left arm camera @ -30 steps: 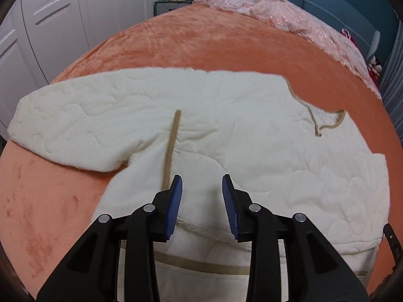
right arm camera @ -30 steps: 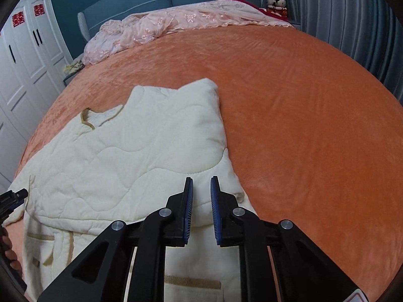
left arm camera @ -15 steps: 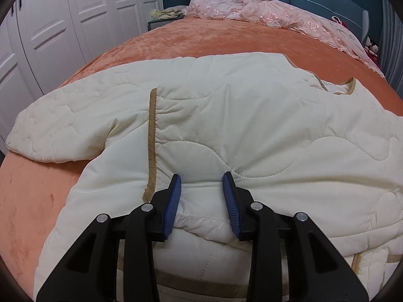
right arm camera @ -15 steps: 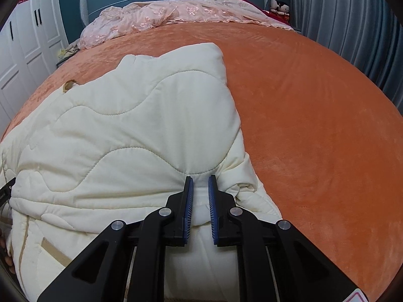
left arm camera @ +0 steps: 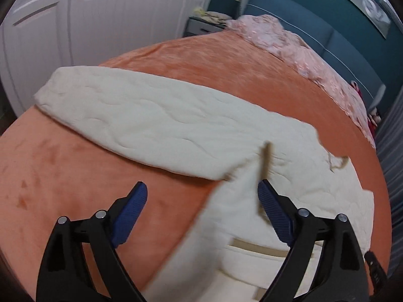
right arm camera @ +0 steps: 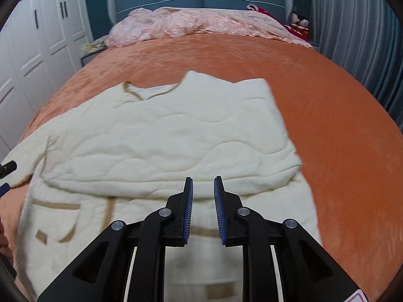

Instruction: Fold large clothes

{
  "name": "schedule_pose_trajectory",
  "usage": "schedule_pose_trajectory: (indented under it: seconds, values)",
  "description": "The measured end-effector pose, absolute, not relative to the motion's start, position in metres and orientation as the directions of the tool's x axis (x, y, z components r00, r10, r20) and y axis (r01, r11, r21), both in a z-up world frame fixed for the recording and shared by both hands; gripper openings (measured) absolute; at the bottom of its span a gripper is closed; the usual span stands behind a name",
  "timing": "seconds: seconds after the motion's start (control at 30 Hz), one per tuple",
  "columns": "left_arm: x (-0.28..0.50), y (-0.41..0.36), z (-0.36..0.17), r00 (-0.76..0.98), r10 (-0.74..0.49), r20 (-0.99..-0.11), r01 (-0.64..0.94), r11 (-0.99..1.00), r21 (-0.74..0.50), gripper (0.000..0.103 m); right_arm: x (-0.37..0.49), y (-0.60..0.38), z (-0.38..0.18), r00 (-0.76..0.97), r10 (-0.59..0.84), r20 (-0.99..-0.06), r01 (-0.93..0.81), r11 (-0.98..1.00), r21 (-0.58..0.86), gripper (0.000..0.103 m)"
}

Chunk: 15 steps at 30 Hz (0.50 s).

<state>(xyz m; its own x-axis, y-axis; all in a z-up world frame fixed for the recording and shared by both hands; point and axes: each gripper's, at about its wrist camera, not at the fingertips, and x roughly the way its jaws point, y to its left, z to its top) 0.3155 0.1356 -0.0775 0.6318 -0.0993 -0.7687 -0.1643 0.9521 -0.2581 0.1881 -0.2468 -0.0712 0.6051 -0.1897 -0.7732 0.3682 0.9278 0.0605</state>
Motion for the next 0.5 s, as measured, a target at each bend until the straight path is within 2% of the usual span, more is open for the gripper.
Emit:
schedule_pose_trajectory:
  seconds: [0.13, 0.27, 0.37, 0.43, 0.47, 0.5]
  values:
    - [0.341, 0.255, -0.089, 0.586, 0.017, -0.81, -0.389, 0.883, -0.262, 0.086, 0.184, -0.189, -0.07, 0.603, -0.068, -0.795, 0.287, 0.948, 0.137, 0.018]
    - [0.358, 0.352, -0.111, 0.538, 0.082, -0.839, -0.567, 0.771, -0.289, 0.082, 0.174, -0.149, -0.071, 0.576, -0.019, -0.817, 0.225, 0.965, 0.136, 0.019]
    - [0.37, 0.389, -0.131, 0.513, 0.048, -0.857, -0.618, 0.714, -0.33, 0.073, 0.166, -0.133, -0.072, 0.549, -0.018, -0.836, 0.197, 0.974, 0.108, 0.028]
    - [0.375, 0.396, -0.136, 0.532, 0.023, -0.846, -0.616, 0.696, -0.368, 0.072, 0.161, -0.132, -0.071, 0.541, -0.022, -0.841, 0.189, 0.977, 0.096, 0.029]
    - [0.378, 0.395, -0.134, 0.54, 0.025, -0.842, -0.612, 0.698, -0.372, 0.064, 0.159, -0.132, -0.07, 0.537, -0.03, -0.843, 0.19, 0.978, 0.087, 0.029]
    - [0.382, 0.393, -0.132, 0.543, 0.016, -0.839, -0.601, 0.705, -0.376, 0.047, 0.158, -0.134, -0.068, 0.534, -0.035, -0.844, 0.193, 0.978, 0.082, 0.029]
